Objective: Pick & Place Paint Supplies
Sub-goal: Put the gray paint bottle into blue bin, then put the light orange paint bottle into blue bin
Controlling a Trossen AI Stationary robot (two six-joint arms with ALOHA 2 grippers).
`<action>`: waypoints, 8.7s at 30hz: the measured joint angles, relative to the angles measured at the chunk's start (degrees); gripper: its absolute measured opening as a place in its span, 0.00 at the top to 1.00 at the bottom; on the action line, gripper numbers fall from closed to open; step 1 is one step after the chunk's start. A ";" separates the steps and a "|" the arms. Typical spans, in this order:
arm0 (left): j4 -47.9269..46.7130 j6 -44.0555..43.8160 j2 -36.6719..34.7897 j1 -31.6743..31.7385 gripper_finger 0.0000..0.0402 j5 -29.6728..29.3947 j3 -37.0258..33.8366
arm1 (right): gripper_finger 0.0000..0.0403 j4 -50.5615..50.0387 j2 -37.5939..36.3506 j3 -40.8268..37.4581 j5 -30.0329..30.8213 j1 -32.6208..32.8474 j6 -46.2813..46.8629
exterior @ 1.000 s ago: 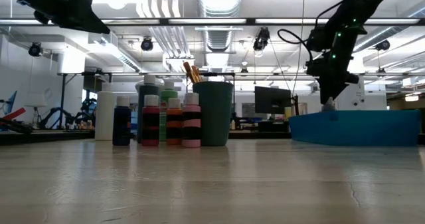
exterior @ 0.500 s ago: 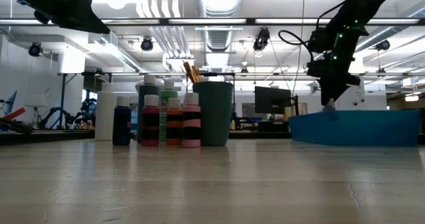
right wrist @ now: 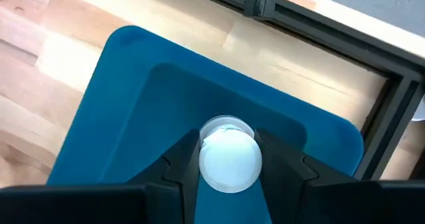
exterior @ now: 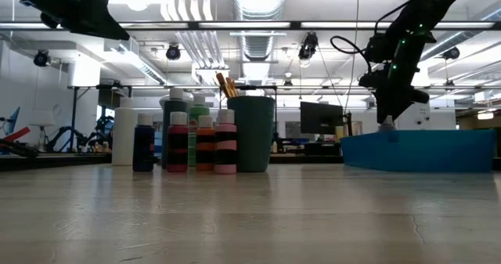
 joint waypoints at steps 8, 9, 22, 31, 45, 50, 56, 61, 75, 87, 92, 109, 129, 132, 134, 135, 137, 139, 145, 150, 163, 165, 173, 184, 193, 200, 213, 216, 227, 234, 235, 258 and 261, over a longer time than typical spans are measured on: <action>-0.04 0.79 0.00 0.02 0.55 0.03 0.00 | 0.71 -0.43 0.10 0.23 0.46 2.30 0.91; -0.04 1.07 0.00 0.00 0.55 0.04 0.01 | 0.71 -0.42 0.21 0.40 1.09 2.45 0.95; -0.07 1.24 0.02 0.01 0.55 1.96 0.02 | 0.71 -0.14 4.09 0.92 2.20 2.32 0.39; -0.07 1.22 0.02 0.00 0.55 2.08 0.02 | 0.71 0.78 3.85 0.92 3.29 2.36 -0.67; -0.04 1.18 0.02 0.02 0.55 2.14 0.02 | 0.71 0.80 3.85 0.90 1.13 2.54 -2.48; -0.04 1.16 0.02 0.02 0.55 2.14 0.02 | 0.71 0.82 3.82 0.90 1.31 3.46 -2.94; -0.04 1.16 0.02 0.00 0.55 2.14 0.02 | 0.71 1.12 4.18 0.88 1.70 4.41 -3.25; -0.04 1.18 0.02 0.02 0.55 2.14 0.02 | 0.71 1.17 4.28 0.87 1.76 4.36 -3.20; -0.04 1.18 0.02 0.02 0.55 2.15 0.02 | 0.71 1.13 4.28 0.27 1.17 4.50 -3.58; -0.04 1.16 0.04 0.02 0.55 2.14 0.02 | 0.71 3.14 4.61 -0.09 2.71 7.10 -2.59; -0.04 1.16 0.04 0.02 0.55 2.12 0.02 | 0.71 3.85 5.17 -0.02 0.11 7.63 -1.69; -0.04 1.16 0.04 0.02 0.55 2.12 0.02 | 0.71 4.05 7.77 5.63 -0.24 13.00 0.67; -0.75 1.20 0.02 0.00 0.55 2.40 0.02 | 0.71 4.15 22.68 21.15 -2.13 20.67 -0.48; -0.85 1.20 0.02 0.02 0.55 2.43 0.02 | 0.71 4.22 23.94 22.77 -4.13 21.59 -0.56; -0.86 1.20 0.02 0.02 0.55 2.43 0.02 | 0.71 4.29 24.85 23.65 -4.83 22.55 -0.60; -0.87 1.20 0.02 0.01 0.55 2.43 0.02 | 0.71 4.18 25.23 23.98 -4.89 23.05 -0.72; -0.87 1.18 0.02 0.00 0.55 2.43 0.02 | 0.71 4.12 25.68 24.35 -5.09 23.63 -1.17; -0.87 1.18 0.02 0.02 0.55 2.52 0.02 | 0.71 3.97 25.83 24.35 -4.91 23.65 -1.26; -0.90 1.16 0.02 0.01 0.55 3.39 0.02 | 0.71 0.08 25.53 24.20 0.35 22.65 -2.21; -0.90 1.16 0.02 0.00 0.55 3.39 0.02 | 0.71 -1.40 24.97 24.16 1.75 21.24 -3.33; -0.94 1.16 0.02 0.02 0.55 4.50 0.02 | 0.71 -1.53 24.70 22.22 3.22 14.37 -5.32; -0.93 1.16 0.02 0.00 0.55 4.51 0.02 | 0.71 -0.55 24.63 21.87 3.19 13.91 -5.59; -0.88 2.29 0.06 0.01 0.55 4.50 0.02 | 0.71 1.56 24.61 21.16 3.09 13.81 -6.83; -0.87 3.30 0.07 0.00 0.55 5.49 0.02 | 0.71 1.63 24.61 21.03 3.03 13.03 -7.59; -0.87 3.30 0.07 0.02 0.55 5.47 0.02 | 0.71 1.48 24.61 21.00 3.01 12.85 -8.03; -0.87 3.30 0.07 0.02 0.55 5.44 0.02 | 0.64 0.93 24.62 20.93 3.04 12.83 -7.73; -0.87 3.30 0.07 0.00 0.55 5.38 0.02 | 0.55 0.61 24.65 20.90 2.99 12.81 -8.25; -0.85 3.30 0.07 0.00 0.55 5.38 0.02 | 0.53 0.60 24.65 20.90 2.98 12.81 -8.36; -0.87 3.30 0.07 0.00 0.55 5.38 0.02 | 0.36 0.54 22.46 20.90 2.85 12.87 -8.32; -0.85 3.30 0.08 0.02 0.55 5.38 0.02 | 0.32 0.87 20.13 20.90 2.85 13.19 -8.12; -0.87 3.22 0.09 0.02 0.55 5.38 0.02 | 0.32 1.20 19.61 20.90 2.85 13.34 -8.12; -0.85 2.84 0.20 0.02 0.55 5.38 0.02 | 0.51 17.05 11.58 24.46 -5.68 23.83 -10.29; -0.85 2.84 0.20 0.02 0.55 5.38 0.02 | 0.52 19.10 13.17 24.71 -6.08 24.41 -10.78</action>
